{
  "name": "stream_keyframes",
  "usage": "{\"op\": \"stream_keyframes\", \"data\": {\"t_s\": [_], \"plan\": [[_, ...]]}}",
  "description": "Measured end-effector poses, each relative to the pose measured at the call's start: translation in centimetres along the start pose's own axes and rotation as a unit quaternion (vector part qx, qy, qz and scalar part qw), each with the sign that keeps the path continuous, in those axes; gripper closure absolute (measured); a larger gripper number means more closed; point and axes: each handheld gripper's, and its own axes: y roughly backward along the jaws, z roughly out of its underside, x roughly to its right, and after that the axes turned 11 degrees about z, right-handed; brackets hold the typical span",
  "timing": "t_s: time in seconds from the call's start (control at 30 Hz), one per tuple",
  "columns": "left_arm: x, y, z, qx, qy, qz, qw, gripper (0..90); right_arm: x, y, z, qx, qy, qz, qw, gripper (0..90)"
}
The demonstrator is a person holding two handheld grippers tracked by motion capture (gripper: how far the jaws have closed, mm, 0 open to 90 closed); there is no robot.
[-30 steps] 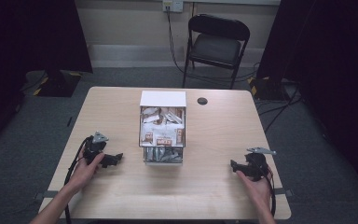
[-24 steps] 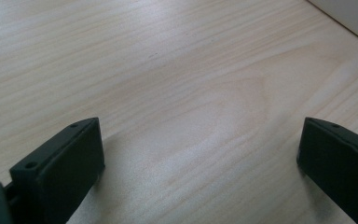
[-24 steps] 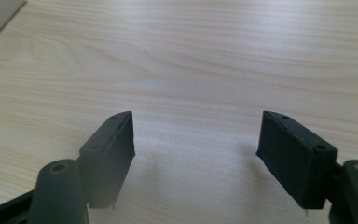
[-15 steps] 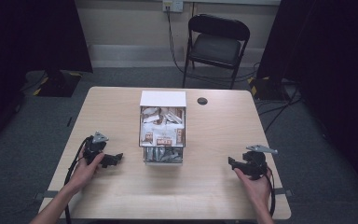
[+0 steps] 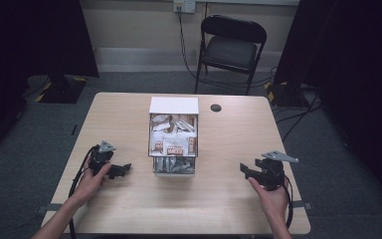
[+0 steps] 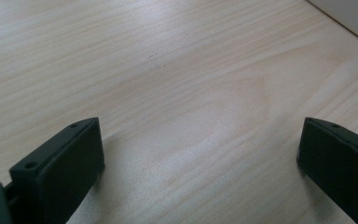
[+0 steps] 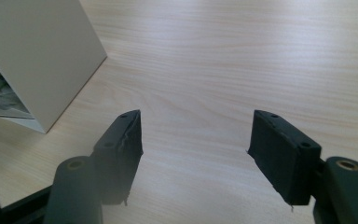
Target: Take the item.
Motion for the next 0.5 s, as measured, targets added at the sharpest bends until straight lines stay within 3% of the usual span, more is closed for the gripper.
{"op": "stream_keyframes", "data": {"t_s": [0.1, 0.27, 0.4, 0.5], "plan": [[0.0, 0.0, 0.0, 0.000, 0.000, 0.000, 1.0000, 0.0, -0.6, 0.3, -0.6, 0.005, 0.009, -0.007, 0.9999, 34.3], [0.0, 0.0, 0.0, 0.000, 0.000, 0.000, 1.0000, 0.0, -1.1, 0.6, -1.3, 0.015, -0.008, -0.015, 0.9997, 34.2], [0.0, 0.0, 0.0, 0.000, 0.000, 0.000, 1.0000, 0.0, -1.9, 1.2, -2.4, 0.018, 0.011, -0.018, 0.9996, 34.4], [0.0, 0.0, 0.0, 0.000, 0.000, 0.000, 1.0000, 0.0, -2.2, 1.5, -3.1, 0.027, 0.010, -0.022, 0.9994, 35.6]]}}
